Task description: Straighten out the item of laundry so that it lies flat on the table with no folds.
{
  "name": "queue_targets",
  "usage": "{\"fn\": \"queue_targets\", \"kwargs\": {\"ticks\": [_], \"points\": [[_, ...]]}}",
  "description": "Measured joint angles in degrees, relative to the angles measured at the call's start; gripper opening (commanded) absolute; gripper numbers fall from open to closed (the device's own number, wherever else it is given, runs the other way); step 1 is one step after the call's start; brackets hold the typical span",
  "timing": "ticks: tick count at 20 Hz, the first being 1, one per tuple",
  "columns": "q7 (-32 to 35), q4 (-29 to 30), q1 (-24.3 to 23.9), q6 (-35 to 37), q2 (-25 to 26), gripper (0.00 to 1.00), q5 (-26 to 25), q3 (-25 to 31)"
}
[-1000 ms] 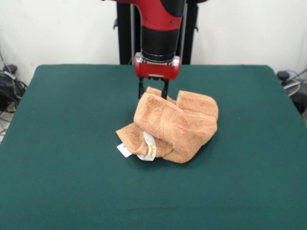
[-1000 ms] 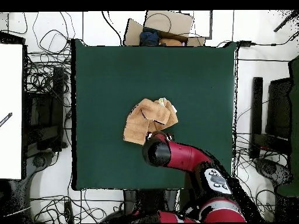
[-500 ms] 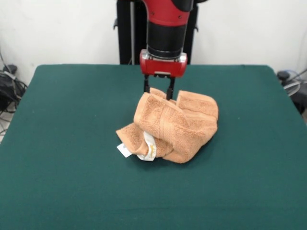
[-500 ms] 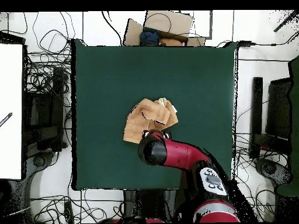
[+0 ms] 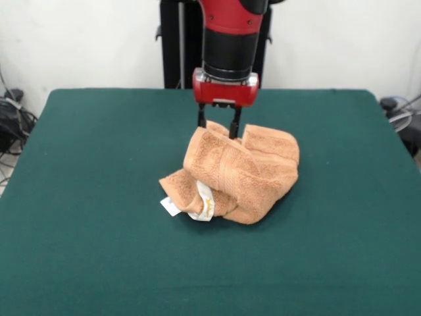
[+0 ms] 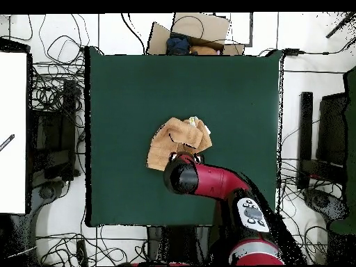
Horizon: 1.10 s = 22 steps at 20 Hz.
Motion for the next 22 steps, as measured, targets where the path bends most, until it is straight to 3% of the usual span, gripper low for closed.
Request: {"fn": "queue_targets", "kwargs": {"ticks": [22], "points": [[0.0,-1.6,0.7,0.4,0.0,1.00,1.0,0.0]]}}
